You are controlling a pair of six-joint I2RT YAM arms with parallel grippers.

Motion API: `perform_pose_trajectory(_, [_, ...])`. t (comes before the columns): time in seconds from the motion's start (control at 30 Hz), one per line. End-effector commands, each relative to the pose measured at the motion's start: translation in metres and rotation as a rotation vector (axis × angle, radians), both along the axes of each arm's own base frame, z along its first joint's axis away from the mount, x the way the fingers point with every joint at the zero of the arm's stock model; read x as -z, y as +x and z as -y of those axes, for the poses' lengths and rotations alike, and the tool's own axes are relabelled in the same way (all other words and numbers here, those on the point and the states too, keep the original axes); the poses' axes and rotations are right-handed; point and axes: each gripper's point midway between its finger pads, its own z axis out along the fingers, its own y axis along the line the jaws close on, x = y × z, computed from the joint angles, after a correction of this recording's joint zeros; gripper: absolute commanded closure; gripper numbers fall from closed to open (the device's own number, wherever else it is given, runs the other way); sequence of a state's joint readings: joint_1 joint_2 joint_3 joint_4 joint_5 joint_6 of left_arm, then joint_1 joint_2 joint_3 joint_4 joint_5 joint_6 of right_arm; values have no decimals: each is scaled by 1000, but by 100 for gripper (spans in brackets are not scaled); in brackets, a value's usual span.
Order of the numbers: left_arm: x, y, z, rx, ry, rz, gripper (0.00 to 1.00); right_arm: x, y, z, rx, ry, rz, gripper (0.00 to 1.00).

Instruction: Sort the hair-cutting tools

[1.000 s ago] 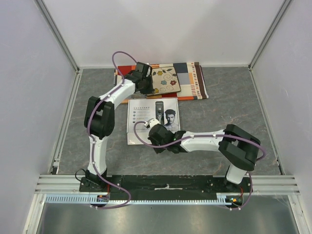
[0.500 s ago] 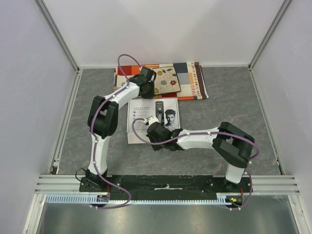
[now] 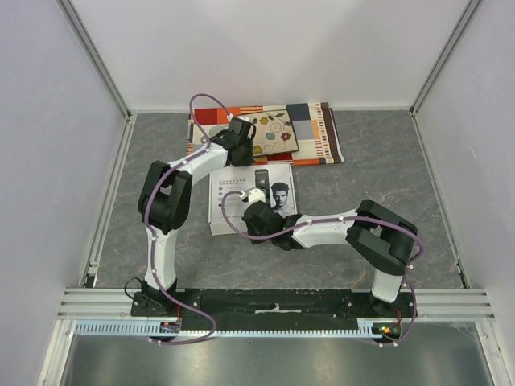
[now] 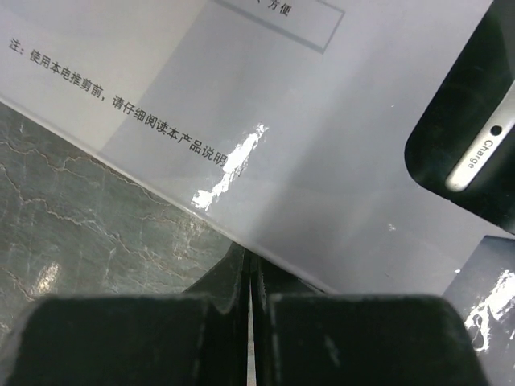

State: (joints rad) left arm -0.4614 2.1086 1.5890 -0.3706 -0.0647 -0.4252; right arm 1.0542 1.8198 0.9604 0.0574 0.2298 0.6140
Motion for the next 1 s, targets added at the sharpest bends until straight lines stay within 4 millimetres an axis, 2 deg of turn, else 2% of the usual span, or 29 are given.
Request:
perform_pose_trajectory(0.0, [18,-50,-4,45,51,-146,98,20,26,31,133,-65,97,100])
perform_pose_trajectory(0.17, [22,-65,-3,48,46,-167,98,26,32,50,194,-74,169,100])
perform_pose_trajectory(0.3, [20,-69,-2,48,41,-159,98,31,32,53,188,-109,166,100])
perform_pose_trajectory(0.47, [15,-70,0,49,33,-153,98,26,32,56,193,-117,167,100])
perform_pose_trajectory(0.57, [11,-69,1,53,24,-147,98,14,29,54,180,-104,167,100])
perform_pose_trajectory(0.7, [-2,-63,2,55,20,-113,98,-11,19,41,113,-70,138,90])
perform_pose_trajectory(0.73, [-11,-60,5,61,8,-99,98,-18,17,35,93,-55,128,88])
perform_pose_trajectory(0.83, [-32,-59,9,69,-22,-66,98,-33,1,37,43,-57,106,77])
perform_pose_trajectory(0.87, [-47,-57,9,69,-35,-35,97,-48,0,37,43,-26,118,72])
perform_pose_trajectory(0.93, [-64,-55,8,68,-40,2,93,-60,-3,42,41,-12,124,68])
perform_pose_trajectory(0.97, [-81,-56,6,73,-47,34,92,-78,-4,43,43,21,143,65])
